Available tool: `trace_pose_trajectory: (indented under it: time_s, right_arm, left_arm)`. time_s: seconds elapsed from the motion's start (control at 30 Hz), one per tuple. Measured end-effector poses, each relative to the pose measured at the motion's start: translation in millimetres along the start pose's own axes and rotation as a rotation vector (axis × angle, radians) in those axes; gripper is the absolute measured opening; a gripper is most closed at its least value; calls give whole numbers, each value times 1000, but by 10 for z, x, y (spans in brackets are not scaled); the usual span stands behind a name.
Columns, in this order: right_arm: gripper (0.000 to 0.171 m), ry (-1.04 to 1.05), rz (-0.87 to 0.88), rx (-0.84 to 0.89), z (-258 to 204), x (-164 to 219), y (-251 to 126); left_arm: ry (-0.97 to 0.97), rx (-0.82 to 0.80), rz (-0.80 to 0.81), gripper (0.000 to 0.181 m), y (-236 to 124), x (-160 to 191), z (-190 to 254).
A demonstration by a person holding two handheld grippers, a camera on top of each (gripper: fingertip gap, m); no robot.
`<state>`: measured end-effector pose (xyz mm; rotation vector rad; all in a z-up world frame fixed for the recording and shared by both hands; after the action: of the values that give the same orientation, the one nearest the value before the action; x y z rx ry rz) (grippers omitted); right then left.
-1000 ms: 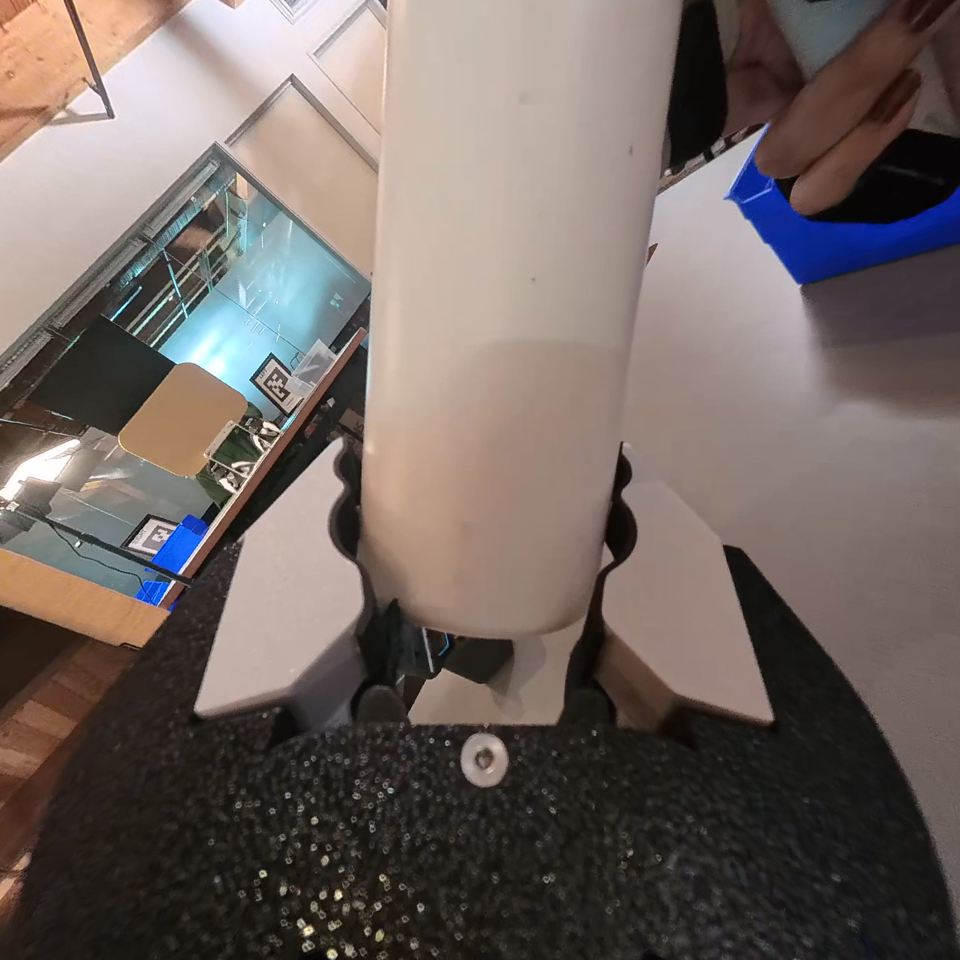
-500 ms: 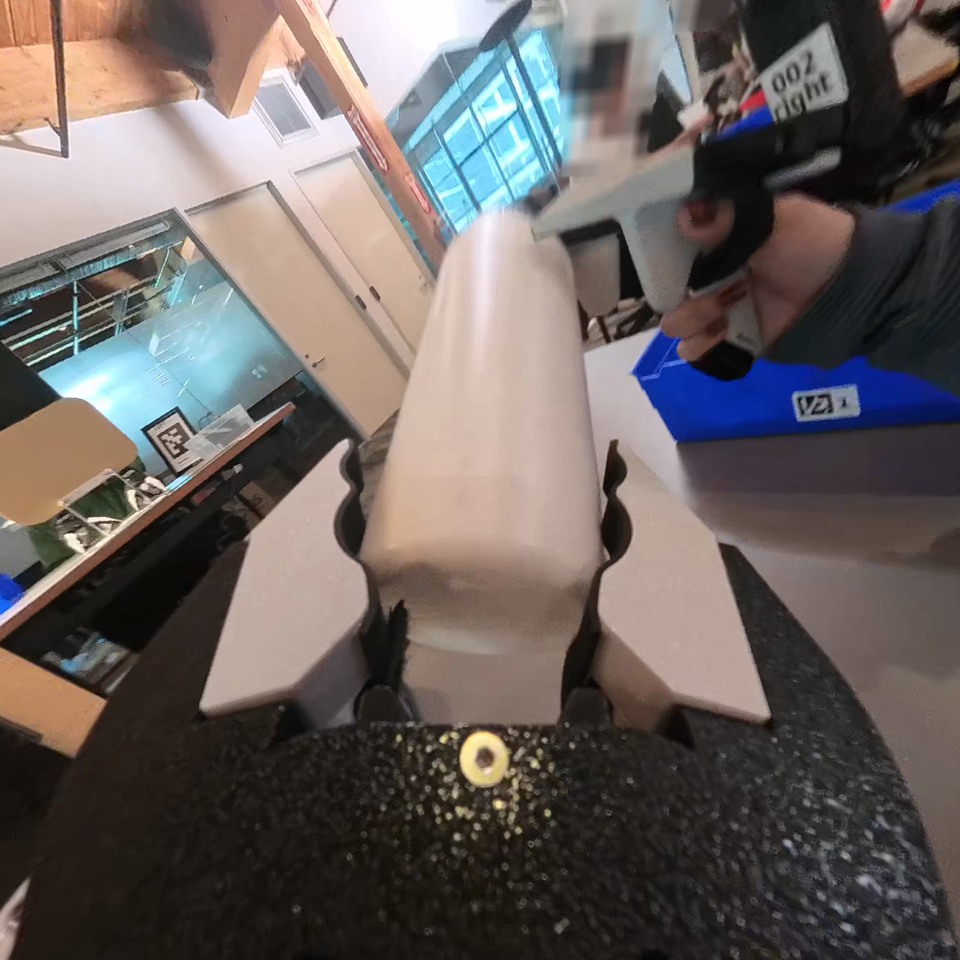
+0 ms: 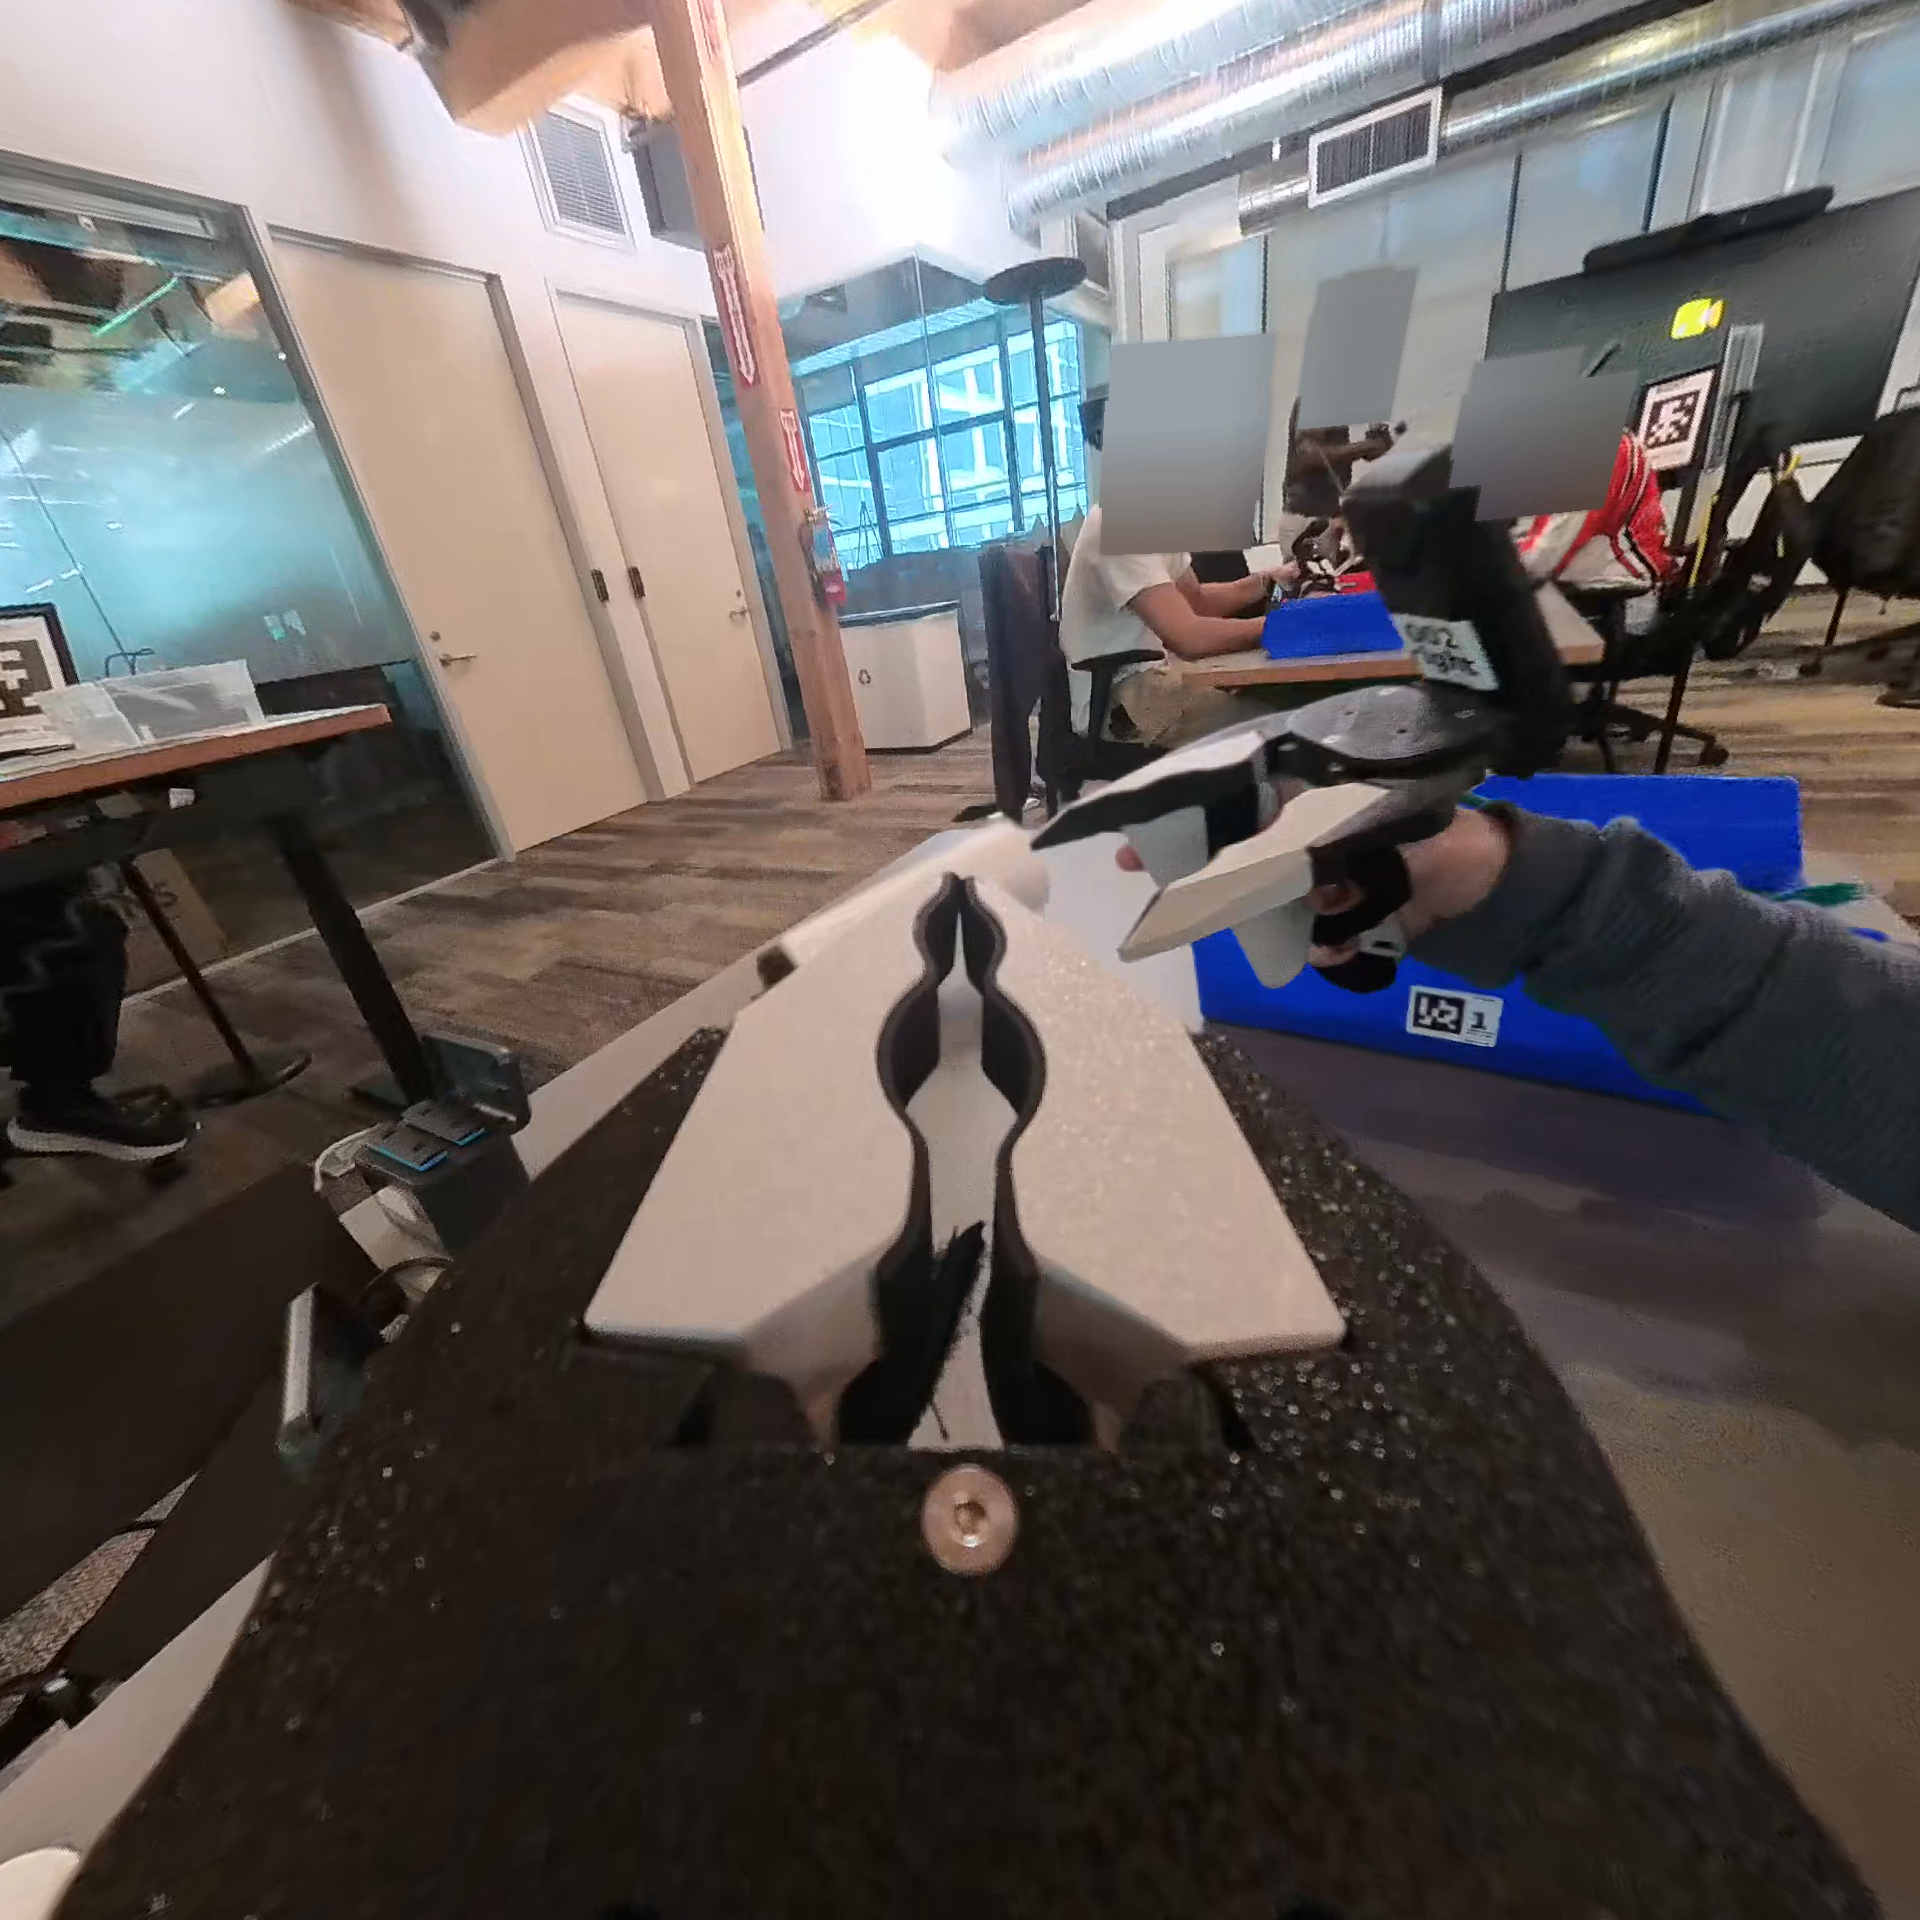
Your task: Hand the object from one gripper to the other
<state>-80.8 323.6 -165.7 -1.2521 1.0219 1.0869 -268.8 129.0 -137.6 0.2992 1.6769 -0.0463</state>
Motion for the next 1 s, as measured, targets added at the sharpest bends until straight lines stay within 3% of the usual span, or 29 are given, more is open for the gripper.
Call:
trace_pose_trajectory:
  time_s: [0.2,0.3,0.37,0.43,0.5,0.6,0.73,1.0]
  right_arm:
    - [87,26,10,1,29,132,113]
    - [85,-93,220,292,34,283,235]
    - [73,-232,365,501,-60,552,287]
    - [65,-405,262,538,-168,663,393]
    - [65,-460,275,570,-239,609,398]
    - [64,-435,260,576,-223,650,415]
    - [71,-281,164,706,14,715,399]
    - [109,-116,101,1048,875,738,514]
  left_arm:
    - [-39,-57,-18,0,78,127,32]
    - [-113,-187,-10,25,185,310,56]
    - [-57,-296,-5,32,238,568,123]
    - [55,-385,-33,33,258,882,210]
    - [169,-409,-84,30,272,1080,279]
    - [220,-401,-28,29,260,999,325]
    - [215,-379,-47,32,274,1038,331]
    - [178,-337,-54,34,317,1067,318]
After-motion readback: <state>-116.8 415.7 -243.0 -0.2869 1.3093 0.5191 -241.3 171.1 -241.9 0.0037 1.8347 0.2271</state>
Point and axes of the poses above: each gripper's, where its closed fingertips meet, y out along the fingers, x out of its underside, z = x × y across the jaws, the point moved 10 cm from there along -y, back along the fingers, and after that the axes turned 5 degrees about -x, right-handed, at the moved point
